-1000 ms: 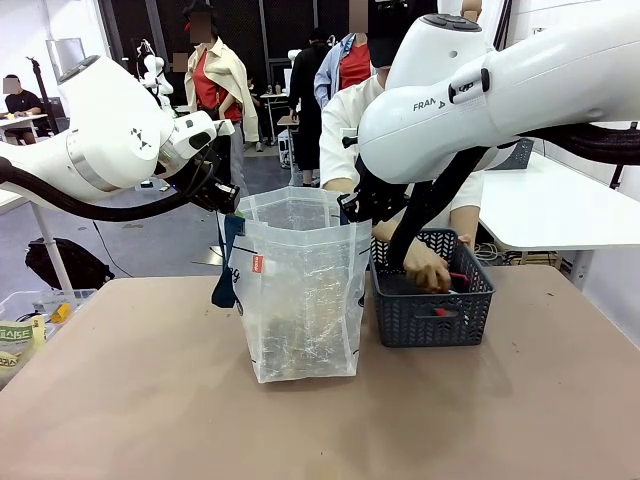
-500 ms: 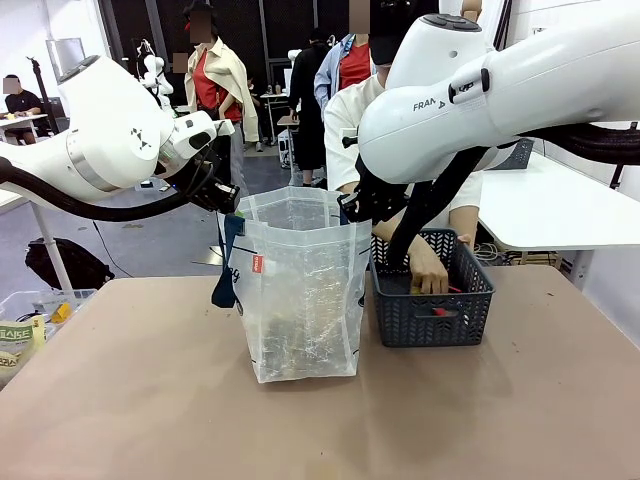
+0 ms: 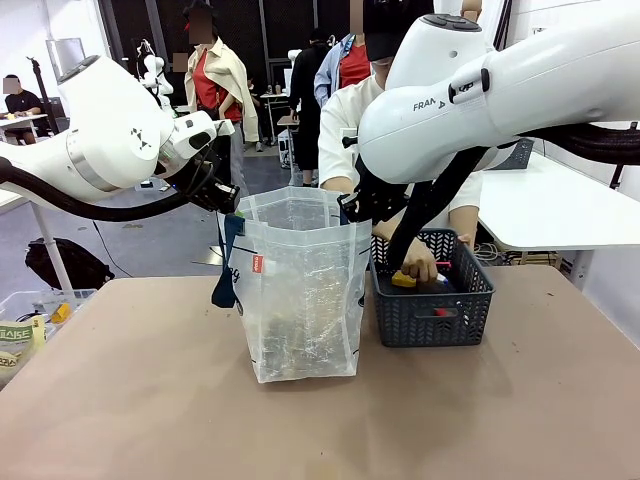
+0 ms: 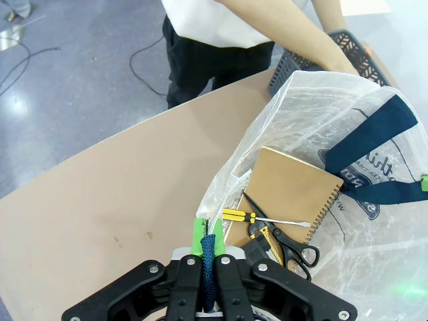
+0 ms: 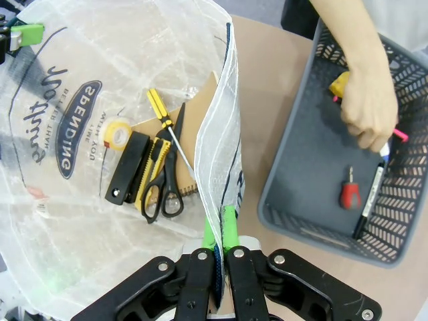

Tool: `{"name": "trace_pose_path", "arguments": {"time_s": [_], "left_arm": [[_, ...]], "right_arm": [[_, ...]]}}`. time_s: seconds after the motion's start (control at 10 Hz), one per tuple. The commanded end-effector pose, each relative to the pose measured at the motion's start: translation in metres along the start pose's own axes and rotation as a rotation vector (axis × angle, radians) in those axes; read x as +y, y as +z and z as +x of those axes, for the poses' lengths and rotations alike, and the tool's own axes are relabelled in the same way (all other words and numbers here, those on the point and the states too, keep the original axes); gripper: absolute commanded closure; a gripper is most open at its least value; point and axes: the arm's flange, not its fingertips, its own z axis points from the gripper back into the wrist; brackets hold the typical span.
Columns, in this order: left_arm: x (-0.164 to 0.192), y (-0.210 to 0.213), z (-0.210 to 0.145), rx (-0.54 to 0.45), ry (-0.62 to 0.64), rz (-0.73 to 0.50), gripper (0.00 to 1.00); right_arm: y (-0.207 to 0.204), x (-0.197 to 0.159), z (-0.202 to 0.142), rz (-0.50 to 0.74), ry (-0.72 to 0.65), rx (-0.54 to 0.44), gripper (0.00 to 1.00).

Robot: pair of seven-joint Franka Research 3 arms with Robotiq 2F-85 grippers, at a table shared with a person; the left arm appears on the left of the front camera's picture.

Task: Transfer purchased items from the store into the shopping bag.
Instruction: Move the Reusable shopping bag to the right side of the table.

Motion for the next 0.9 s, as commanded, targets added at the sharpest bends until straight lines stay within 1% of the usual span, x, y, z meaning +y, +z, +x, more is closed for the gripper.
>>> {"name": "trace_pose_path", "arguments": {"time_s": [0.0,0.8], "left_arm": [[0.0006,0.0042,-0.0008,-0.013,0.01,0.008,1.0],[0.0006,0.0042,-0.0008,-0.013,0.01,0.008,1.0]], "right_arm": [[0.0005,-0.002,-0.0008,0.015,0.006,-0.003,1.0],[0.0005,-0.002,-0.0008,0.015,0.006,-0.003,1.0]]}}
